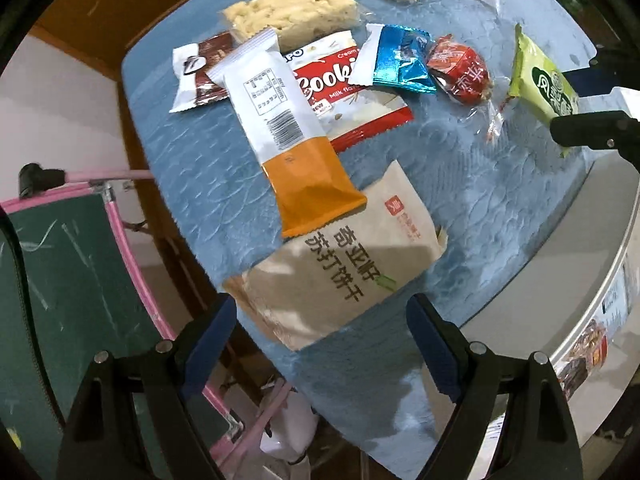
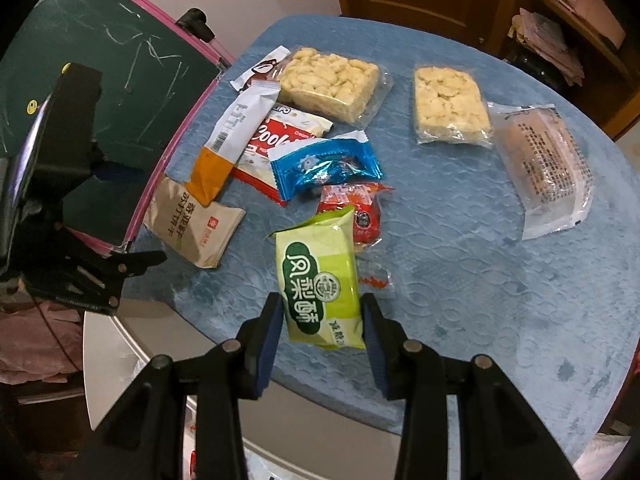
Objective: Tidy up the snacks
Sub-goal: 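Grasp the beige paper biscuit bag with the left tool while the right tool grasps the green packet, then carry the beige bag and green packet toward the white tray, then lower both packets into the white tray and open both tools, then move both tools from the tray back over the remaining snacks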
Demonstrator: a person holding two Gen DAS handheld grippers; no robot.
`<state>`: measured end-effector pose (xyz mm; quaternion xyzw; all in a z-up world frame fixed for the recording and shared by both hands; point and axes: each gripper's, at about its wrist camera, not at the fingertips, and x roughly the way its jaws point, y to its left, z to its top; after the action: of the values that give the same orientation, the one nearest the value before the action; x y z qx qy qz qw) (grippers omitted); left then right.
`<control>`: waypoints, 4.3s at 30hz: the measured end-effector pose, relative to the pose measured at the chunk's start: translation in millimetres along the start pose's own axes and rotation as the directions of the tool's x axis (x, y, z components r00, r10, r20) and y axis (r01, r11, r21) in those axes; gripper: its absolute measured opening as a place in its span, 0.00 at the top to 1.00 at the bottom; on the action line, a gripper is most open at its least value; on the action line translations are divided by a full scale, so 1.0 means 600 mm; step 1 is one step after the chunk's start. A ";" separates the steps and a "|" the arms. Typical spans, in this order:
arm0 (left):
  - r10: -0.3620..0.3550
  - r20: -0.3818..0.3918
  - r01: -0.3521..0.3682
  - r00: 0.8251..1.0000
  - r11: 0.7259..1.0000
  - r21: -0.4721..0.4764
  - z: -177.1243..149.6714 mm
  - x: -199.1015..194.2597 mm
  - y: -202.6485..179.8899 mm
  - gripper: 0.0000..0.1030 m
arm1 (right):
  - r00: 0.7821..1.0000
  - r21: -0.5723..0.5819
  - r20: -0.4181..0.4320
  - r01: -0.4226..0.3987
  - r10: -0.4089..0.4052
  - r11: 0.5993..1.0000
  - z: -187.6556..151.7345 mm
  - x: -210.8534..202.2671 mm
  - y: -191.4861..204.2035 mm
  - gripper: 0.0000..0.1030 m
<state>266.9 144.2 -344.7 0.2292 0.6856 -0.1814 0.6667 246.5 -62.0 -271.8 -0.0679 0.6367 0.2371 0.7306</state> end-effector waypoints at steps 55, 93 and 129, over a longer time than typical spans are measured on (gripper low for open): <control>-0.093 0.361 0.146 0.928 0.982 -0.121 -0.042 -0.222 -0.100 0.92 | 0.985 0.138 0.170 -0.039 0.015 0.990 -0.099 -0.147 0.018 0.62; -0.101 0.454 0.133 0.885 0.990 -0.040 -0.278 -0.373 -0.339 0.91 | 0.972 0.133 0.215 0.068 -0.095 0.989 -0.322 -0.291 0.171 0.61; -0.071 0.448 0.184 0.891 0.960 -0.212 -0.274 -0.349 -0.306 0.31 | 0.971 0.163 0.221 0.056 -0.092 0.985 -0.322 -0.297 0.162 0.51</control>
<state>29.5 68.1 -138.9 0.0513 0.5499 -0.1843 0.8131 17.1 -100.3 -115.4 -0.0069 0.5624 0.1653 0.8101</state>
